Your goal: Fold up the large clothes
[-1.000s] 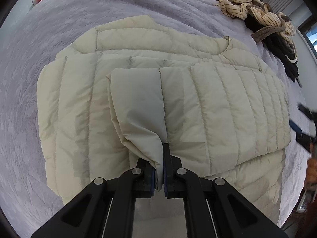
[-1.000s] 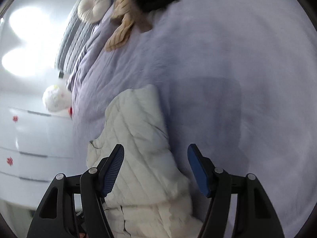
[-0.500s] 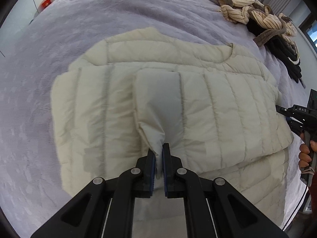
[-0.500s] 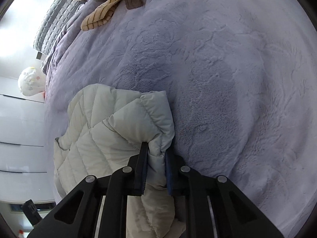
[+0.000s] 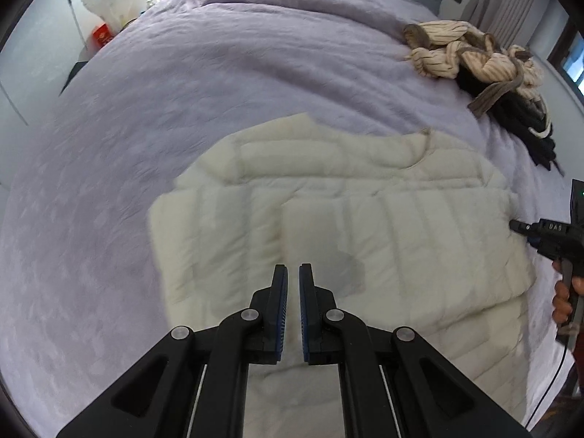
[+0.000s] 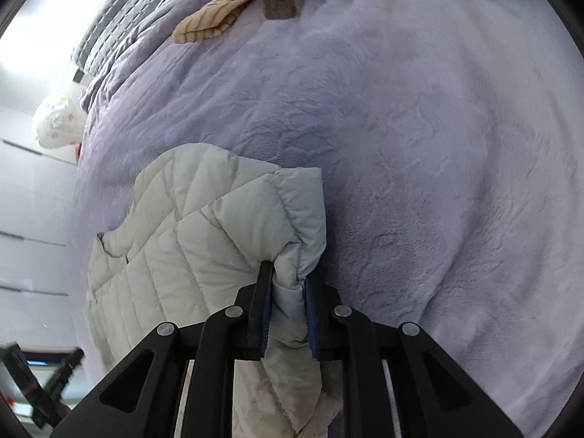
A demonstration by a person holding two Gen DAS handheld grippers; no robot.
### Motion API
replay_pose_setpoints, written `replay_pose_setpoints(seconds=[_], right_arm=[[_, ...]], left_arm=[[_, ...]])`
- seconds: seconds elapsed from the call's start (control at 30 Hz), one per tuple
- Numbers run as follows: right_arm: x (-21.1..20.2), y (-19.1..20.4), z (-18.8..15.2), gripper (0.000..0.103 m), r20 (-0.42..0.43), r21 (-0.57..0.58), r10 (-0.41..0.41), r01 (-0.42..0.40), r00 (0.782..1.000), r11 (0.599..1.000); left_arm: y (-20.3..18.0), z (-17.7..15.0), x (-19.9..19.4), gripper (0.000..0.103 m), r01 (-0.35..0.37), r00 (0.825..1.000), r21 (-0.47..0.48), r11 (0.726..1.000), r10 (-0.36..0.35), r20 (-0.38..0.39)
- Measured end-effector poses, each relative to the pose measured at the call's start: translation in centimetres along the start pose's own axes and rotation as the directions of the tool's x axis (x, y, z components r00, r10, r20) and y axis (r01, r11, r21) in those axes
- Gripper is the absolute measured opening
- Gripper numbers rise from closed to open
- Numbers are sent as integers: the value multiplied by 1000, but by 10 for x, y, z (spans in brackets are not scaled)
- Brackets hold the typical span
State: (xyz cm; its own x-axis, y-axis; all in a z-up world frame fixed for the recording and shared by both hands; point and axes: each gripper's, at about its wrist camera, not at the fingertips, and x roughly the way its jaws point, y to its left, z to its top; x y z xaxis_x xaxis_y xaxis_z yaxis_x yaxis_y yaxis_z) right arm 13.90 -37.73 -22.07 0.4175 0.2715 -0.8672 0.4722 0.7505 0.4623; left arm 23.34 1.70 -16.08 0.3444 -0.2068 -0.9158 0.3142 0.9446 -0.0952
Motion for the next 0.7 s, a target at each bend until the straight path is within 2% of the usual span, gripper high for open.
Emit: replay_pose_setpoints(seconds=[0.03, 0.1, 0.13, 0.23, 0.27, 0.3, 0.37, 0.53, 0.6, 0.7], right_arm=[[-3, 2, -1, 24, 3, -10, -10, 10, 1000, 1000], [-12, 6, -2, 39, 18, -22, -34, 35, 999, 999], [-18, 6, -3, 42, 28, -23, -34, 34, 999, 999], [-37, 7, -10, 45, 65, -38, -11, 14, 998, 999], [-43, 6, -14, 43, 72, -34, 10, -7, 997, 999], [-47, 5, -18, 28, 71, -29, 33, -31, 997, 999], [-49, 7, -29, 10, 47, -35, 69, -67, 997, 997], [-35, 21, -54, 10, -10, -145, 34, -36, 999, 989], [-17, 13, -63, 10, -53, -139, 0, -8, 999, 990], [-2, -5, -65, 6, -77, -87, -2, -4, 997, 996]], left_arm=[[-6, 1, 5, 8, -1, 1000, 16, 1000, 1, -2], [-16, -3, 20, 8, -25, 999, 49, 999, 26, -26], [-17, -7, 27, 8, -28, 998, 54, 998, 31, -47], [-14, -23, 45, 8, -32, 993, 44, 999, 37, -108], [-13, -26, 47, 8, -37, 992, 44, 998, 42, -116], [-12, -29, 48, 8, -47, 992, 50, 998, 52, -118], [-13, -31, 47, 8, -56, 992, 62, 996, 63, -112], [-14, -31, 48, 8, -66, 991, 68, 996, 73, -112], [-12, -33, 49, 8, -59, 990, 56, 997, 65, -122], [-15, -38, 52, 8, -60, 990, 73, 996, 69, -127]])
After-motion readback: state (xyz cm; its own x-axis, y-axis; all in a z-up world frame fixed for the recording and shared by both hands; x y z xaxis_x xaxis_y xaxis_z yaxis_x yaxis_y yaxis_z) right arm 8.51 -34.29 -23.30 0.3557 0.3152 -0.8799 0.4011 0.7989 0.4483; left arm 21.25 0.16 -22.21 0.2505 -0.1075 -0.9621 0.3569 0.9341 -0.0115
